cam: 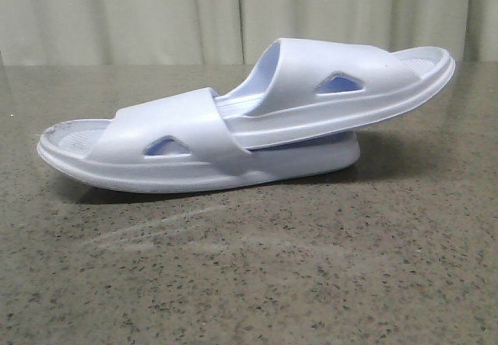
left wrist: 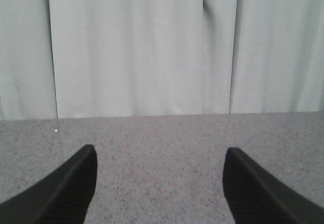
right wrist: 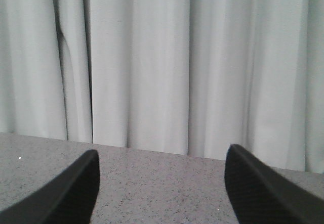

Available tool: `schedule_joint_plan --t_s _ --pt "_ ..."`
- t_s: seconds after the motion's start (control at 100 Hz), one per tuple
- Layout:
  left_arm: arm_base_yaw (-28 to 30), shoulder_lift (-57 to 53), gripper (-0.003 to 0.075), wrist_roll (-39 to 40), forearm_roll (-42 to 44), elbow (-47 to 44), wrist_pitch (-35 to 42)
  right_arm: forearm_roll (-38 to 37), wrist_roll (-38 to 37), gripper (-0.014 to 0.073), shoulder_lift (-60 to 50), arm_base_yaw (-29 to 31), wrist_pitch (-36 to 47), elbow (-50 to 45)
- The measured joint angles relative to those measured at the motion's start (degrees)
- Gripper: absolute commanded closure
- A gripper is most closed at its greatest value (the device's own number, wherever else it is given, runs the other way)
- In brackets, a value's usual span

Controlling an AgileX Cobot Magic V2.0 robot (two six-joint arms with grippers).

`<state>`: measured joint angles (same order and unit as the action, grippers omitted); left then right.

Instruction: Insert blue slippers together front up

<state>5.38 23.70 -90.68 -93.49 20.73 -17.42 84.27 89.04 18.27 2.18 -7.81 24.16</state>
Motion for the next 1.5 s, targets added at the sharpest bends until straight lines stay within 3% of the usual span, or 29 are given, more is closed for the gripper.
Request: schedule_joint_plan --t_s 0.22,0.46,0.56,0.65,0.9,0.95,1.5 --pt "0.0 -3.2 0.0254 0.5 0.1 -5.1 0.1 0.0 0.0 0.0147 -8.0 0.0 -0.1 -7.6" --pt "0.0 -3.5 0.0256 0.5 0.1 -6.6 0.0 2.0 0.0 0.0148 -9.8 0.0 1.2 -12.7" --pt "0.0 -3.5 0.0305 0.5 0.1 -6.9 0.0 2.5 0.1 0.0166 -9.8 -0.8 5.2 -12.8" --pt "0.0 -3.5 0.0396 0.5 0.1 -6.9 -0.1 2.9 0.1 0.0255 -9.8 -2.2 9.1 -12.8" --pt "-0.6 -3.5 0.0707 0.5 0.1 -6.9 -0.1 3.6 0.1 0.0652 -9.9 -2.8 14.7 -12.8" --pt "-0.6 -3.5 0.0704 0.5 0.1 -6.9 -0.1 3.7 0.1 0.0701 -9.9 -2.8 14.8 -12.8" --pt "-1.1 -3.5 0.0704 0.6 0.1 -6.9 0.3 4.0 0.1 0.0701 -9.9 -2.8 14.9 -12.8"
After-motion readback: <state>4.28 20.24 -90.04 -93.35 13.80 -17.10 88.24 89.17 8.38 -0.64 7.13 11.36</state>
